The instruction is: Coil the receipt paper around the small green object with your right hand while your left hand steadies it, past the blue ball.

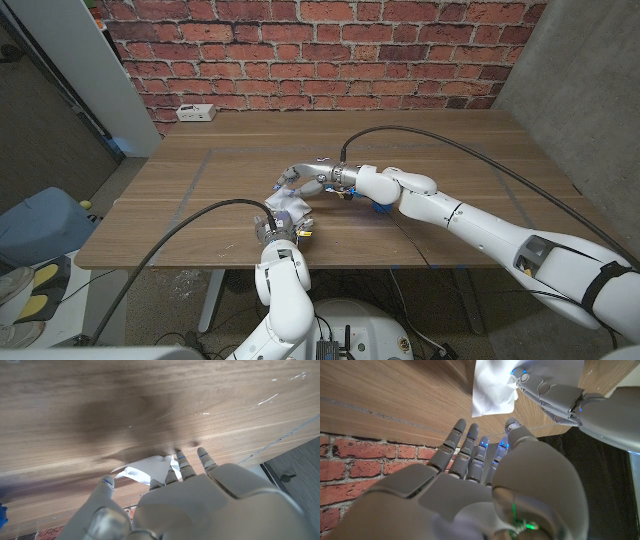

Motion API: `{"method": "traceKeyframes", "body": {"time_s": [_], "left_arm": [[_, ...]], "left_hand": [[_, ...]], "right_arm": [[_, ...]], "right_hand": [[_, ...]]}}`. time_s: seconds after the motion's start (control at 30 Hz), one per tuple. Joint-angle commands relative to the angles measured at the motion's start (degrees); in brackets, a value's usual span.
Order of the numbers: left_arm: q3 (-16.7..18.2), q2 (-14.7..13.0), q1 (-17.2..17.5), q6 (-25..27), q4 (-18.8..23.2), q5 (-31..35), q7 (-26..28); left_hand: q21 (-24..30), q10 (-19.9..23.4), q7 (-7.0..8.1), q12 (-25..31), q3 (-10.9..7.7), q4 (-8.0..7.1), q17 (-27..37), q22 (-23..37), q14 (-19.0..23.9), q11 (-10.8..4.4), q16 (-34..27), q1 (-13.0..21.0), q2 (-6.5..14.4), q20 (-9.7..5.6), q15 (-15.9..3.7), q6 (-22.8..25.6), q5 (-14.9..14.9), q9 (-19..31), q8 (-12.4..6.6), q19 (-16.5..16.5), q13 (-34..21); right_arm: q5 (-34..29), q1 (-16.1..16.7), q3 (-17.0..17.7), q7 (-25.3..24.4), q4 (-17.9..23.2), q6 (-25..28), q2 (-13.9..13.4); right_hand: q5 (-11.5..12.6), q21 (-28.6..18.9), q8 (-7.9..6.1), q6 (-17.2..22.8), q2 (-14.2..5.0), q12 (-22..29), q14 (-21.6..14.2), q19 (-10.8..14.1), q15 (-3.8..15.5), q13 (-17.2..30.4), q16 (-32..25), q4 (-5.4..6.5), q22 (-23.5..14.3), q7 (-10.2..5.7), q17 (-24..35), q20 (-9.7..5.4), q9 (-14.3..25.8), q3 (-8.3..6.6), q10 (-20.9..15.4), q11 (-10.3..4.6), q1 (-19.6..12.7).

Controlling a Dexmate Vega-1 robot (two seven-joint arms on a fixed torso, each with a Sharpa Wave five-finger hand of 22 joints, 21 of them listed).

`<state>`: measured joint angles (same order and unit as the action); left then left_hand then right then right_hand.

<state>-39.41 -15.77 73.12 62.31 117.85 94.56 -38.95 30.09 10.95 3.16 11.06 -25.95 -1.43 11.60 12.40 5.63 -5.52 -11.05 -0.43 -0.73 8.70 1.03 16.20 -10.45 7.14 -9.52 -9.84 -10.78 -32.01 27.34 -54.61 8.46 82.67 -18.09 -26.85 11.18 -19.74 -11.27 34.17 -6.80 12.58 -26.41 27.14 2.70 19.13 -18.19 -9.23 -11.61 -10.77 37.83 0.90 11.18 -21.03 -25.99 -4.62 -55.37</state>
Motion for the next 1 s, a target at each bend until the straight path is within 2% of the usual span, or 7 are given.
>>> {"method": "traceKeyframes", "body": {"time_s": [0.03, 0.37, 0.53, 0.63, 0.77, 0.87, 1.0], "left_arm": [[2.5, 2.3, 1.6, -3.6, -0.2, 1.4, -0.5], [3.4, 2.8, 2.5, -4.6, 0.1, 1.5, 0.2], [3.7, 2.9, 2.9, -4.9, 0.5, 1.4, 0.5], [3.8, 2.8, 3.2, -5.1, 0.7, 1.4, 0.8], [4.1, 2.8, 3.5, -5.3, 1.1, 1.5, 0.8], [4.2, 2.8, 3.7, -5.6, 1.2, 1.5, 0.9], [4.4, 2.8, 4.0, -5.8, 1.4, 1.4, 1.1]], "left_hand": [[-0.2, 0.2, 0.12, 0.2, 0.20, -0.23, 0.2, 0.3, -0.2, -0.12, -0.3, -0.1, -0.6, 0.25, 0.10, 0.7, -0.6, 3.1, -0.75, -5.0, -0.2], [-0.2, 0.1, 0.17, 0.3, 0.48, -0.59, 0.2, 0.3, -0.4, 0.03, -0.4, -0.1, -0.6, 0.29, 0.25, 0.4, -0.6, 3.1, -0.77, -5.1, -0.2], [-0.2, 0.1, 0.19, 0.3, 0.63, -0.77, 0.2, 0.3, -0.4, -0.01, -0.4, 0.0, -0.6, 0.31, 0.16, 0.3, -0.7, 3.1, -0.79, -5.2, -0.2], [-0.2, 0.1, 0.24, 0.3, 0.70, -0.87, 0.2, 0.4, -0.4, -0.03, -0.4, 0.0, -0.6, 0.33, 0.09, 0.2, -0.7, 3.1, -0.80, -5.2, -0.2], [-0.2, 0.1, 0.30, 0.4, 0.79, -0.99, 0.2, 0.4, -0.4, 0.01, -0.4, 0.1, -0.6, 0.31, -0.04, 0.2, -0.7, 3.1, -0.83, -5.1, -0.2], [-0.2, 0.0, 0.26, 0.4, 0.85, -1.07, 0.2, 0.4, -0.5, 0.05, -0.4, 0.1, -0.6, 0.31, 0.00, 0.2, -0.7, 3.1, -0.84, -5.1, -0.2], [-0.2, 0.0, 0.23, 0.4, 0.96, -1.22, 0.2, 0.4, -0.7, -0.07, -0.3, 0.1, -0.6, 0.31, -0.22, 0.0, -0.8, 3.1, -0.84, -5.1, -0.2]], "right_arm": [[-5.5, -2.9, -3.5, -0.5, -1.6, 0.6, 2.2], [-7.3, -5.6, -6.1, 0.7, -5.9, 2.2, 5.2], [-7.9, -7.2, -7.8, 0.9, -10.0, 3.6, 7.3], [-8.5, -8.0, -8.8, 0.5, -12.2, 4.7, 8.1], [-8.6, -8.6, -9.9, -0.2, -14.3, 5.3, 8.7], [-8.7, -8.6, -10.4, -1.1, -14.9, 5.9, 8.7], [-9.4, -8.4, -11.1, -3.2, -14.9, 6.6, 8.4]], "right_hand": [[-0.2, -0.2, 0.00, -0.3, -0.09, -0.2, 0.8, -0.8, 7.94, 0.0, 0.9, 0.34, -0.3, 0.20, -0.6, 0.29, 0.1, -0.22, 0.1, -0.35, 0.4], [-0.5, -0.4, -0.37, 0.7, -0.83, 0.2, 0.1, -1.1, 8.24, -0.3, 1.9, 1.12, -0.4, 0.96, -2.3, -0.05, 0.2, -0.48, -1.0, -0.50, 1.1], [-0.7, -0.9, -0.75, 1.9, -1.06, 0.4, -1.1, -0.4, 8.12, -0.4, 1.9, 1.79, -0.4, 1.54, -3.0, -0.27, 0.1, -0.19, -1.9, -0.14, 2.0], [-0.7, -1.6, -1.07, 3.1, -1.26, 0.6, -2.0, 1.1, 8.16, -0.5, 1.7, 1.68, -0.5, 2.00, -3.3, -1.15, 0.1, -0.13, -2.7, 0.04, 1.9], [-0.7, -3.1, -2.10, 6.8, -1.76, 0.9, -3.7, 3.5, 8.49, -0.7, 0.9, 0.99, -0.7, 1.73, -3.3, -2.07, 0.1, -0.04, -3.9, 0.06, 0.8], [-0.8, -4.7, -3.45, 12.0, -2.25, 1.9, -6.7, 5.5, 9.48, -1.0, -0.7, 0.63, -1.0, 1.85, -3.1, -2.61, 0.0, 0.18, -7.2, -0.09, -0.2], [-0.7, -7.3, -5.71, 21.3, -1.41, 2.9, -11.4, 7.8, 10.02, -1.5, -3.3, -0.77, -1.6, 4.10, -2.5, -2.86, 0.0, 0.68, -11.3, -0.28, -3.6]]}}
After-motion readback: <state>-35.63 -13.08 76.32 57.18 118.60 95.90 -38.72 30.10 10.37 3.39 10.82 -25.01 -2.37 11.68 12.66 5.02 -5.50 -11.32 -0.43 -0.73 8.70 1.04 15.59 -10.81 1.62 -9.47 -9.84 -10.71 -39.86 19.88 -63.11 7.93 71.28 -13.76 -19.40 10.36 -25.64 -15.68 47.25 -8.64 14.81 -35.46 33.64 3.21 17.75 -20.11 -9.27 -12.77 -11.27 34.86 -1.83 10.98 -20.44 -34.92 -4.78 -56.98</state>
